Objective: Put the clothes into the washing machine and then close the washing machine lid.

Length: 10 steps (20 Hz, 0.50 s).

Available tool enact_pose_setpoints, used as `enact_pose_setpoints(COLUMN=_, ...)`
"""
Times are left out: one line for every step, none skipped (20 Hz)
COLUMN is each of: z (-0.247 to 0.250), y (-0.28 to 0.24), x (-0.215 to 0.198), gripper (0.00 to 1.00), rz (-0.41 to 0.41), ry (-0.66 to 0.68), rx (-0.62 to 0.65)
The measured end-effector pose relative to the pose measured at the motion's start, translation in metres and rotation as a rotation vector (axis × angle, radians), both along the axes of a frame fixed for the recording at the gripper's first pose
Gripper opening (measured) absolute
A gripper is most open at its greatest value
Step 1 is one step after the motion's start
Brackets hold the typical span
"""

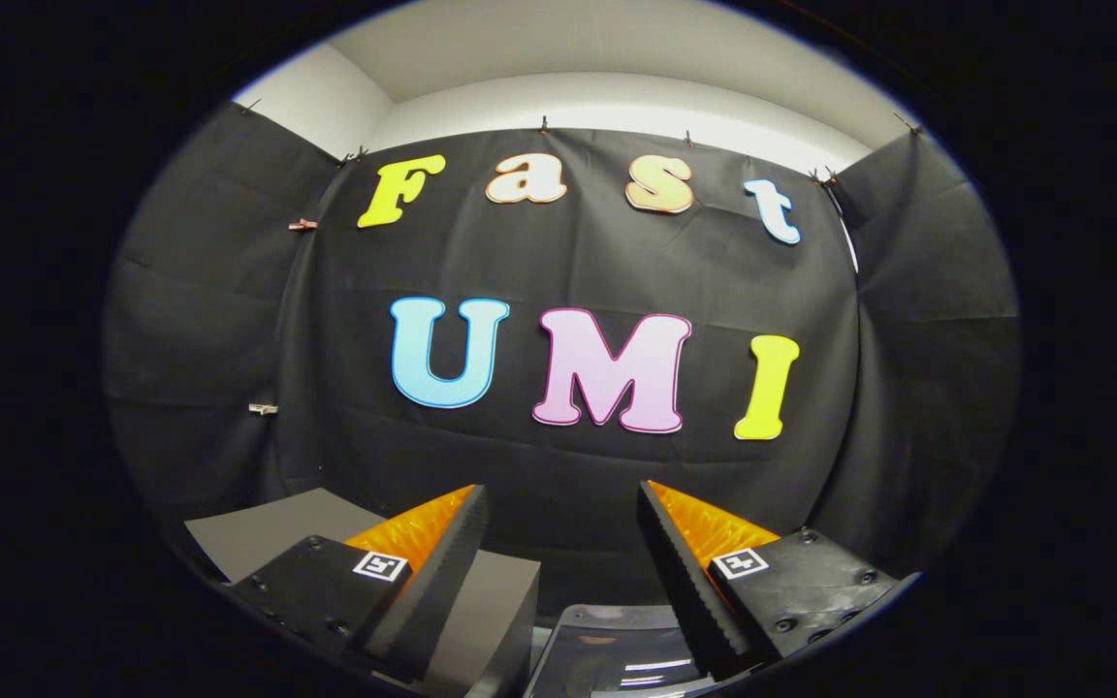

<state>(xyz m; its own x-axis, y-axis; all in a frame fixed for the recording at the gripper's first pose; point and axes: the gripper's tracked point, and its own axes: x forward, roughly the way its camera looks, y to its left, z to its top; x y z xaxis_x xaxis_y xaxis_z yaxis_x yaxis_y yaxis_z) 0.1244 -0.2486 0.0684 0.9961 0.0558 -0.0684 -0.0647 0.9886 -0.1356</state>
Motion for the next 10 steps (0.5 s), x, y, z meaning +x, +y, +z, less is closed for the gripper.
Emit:
enact_pose_setpoints(z=-0.001, y=0.002, x=0.001, gripper=0.98, rz=0.005, ry=0.005, rx=-0.003)
enact_pose_setpoints(z=-0.001, y=0.002, x=0.001, gripper=0.98, rz=0.004, ry=0.011, rx=-0.006)
enact_pose_setpoints(z=0.001, y=0.002, x=0.0, gripper=0.98, rz=0.0, ry=0.01, rx=-0.004)
enact_pose_setpoints(z=0.005, y=0.003, x=-0.002, gripper=0.98, rz=0.0, ry=0.005, rx=0.006)
enact_pose_setpoints(z=0.008, y=0.004, x=-0.003, gripper=0.98, rz=0.0, ry=-0.001, rx=0.014)
enact_pose_setpoints(z=0.01, y=0.004, x=-0.005, gripper=0.98, rz=0.001, ry=-0.004, rx=0.015)
enact_pose_setpoints(z=0.01, y=0.007, x=-0.006, gripper=0.98, rz=0.009, ry=-0.003, rx=0.013)
enact_pose_setpoints(z=0.011, y=0.011, x=-0.005, gripper=0.98, rz=0.026, ry=-0.001, rx=0.005)
enact_pose_setpoints(z=0.012, y=0.015, x=-0.004, gripper=0.98, rz=0.039, ry=-0.002, rx=-0.015)
enact_pose_setpoints(z=0.016, y=0.014, x=-0.003, gripper=0.98, rz=0.046, ry=-0.007, rx=-0.031)
